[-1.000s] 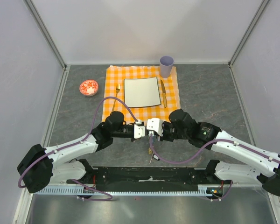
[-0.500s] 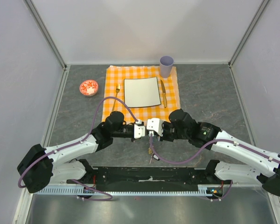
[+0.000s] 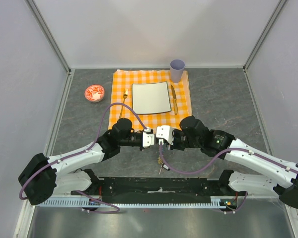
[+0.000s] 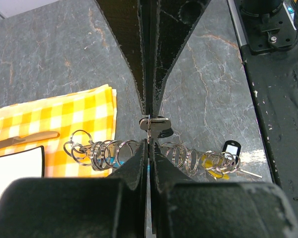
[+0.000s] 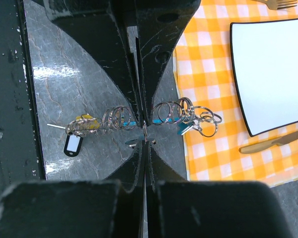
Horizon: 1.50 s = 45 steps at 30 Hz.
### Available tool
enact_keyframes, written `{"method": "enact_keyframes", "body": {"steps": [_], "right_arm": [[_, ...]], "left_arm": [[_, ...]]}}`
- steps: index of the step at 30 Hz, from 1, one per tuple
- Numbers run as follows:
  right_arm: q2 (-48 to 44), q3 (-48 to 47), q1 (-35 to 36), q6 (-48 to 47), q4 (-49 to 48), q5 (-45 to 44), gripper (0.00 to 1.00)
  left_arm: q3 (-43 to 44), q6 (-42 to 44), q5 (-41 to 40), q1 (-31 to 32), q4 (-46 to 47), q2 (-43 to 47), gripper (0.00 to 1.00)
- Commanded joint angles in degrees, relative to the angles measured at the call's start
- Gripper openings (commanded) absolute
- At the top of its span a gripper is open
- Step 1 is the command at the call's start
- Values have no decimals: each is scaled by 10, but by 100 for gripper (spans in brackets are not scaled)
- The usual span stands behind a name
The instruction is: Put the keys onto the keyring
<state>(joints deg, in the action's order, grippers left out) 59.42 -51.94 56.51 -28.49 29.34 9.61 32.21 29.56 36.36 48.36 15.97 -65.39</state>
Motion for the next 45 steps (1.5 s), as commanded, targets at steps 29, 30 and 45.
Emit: {"method": "enact_keyframes", "body": {"steps": [29, 30, 45], "right_arm": [[3, -3, 2, 11, -23, 19, 0], [3, -3, 1, 11, -24, 20, 0], [9, -1, 2, 19, -33, 28, 0]], "left_arm": [[11, 0, 42, 6, 58, 17, 2], [11, -2, 42, 7, 60, 17, 2], [8, -10, 49, 13, 81, 15, 2]]}}
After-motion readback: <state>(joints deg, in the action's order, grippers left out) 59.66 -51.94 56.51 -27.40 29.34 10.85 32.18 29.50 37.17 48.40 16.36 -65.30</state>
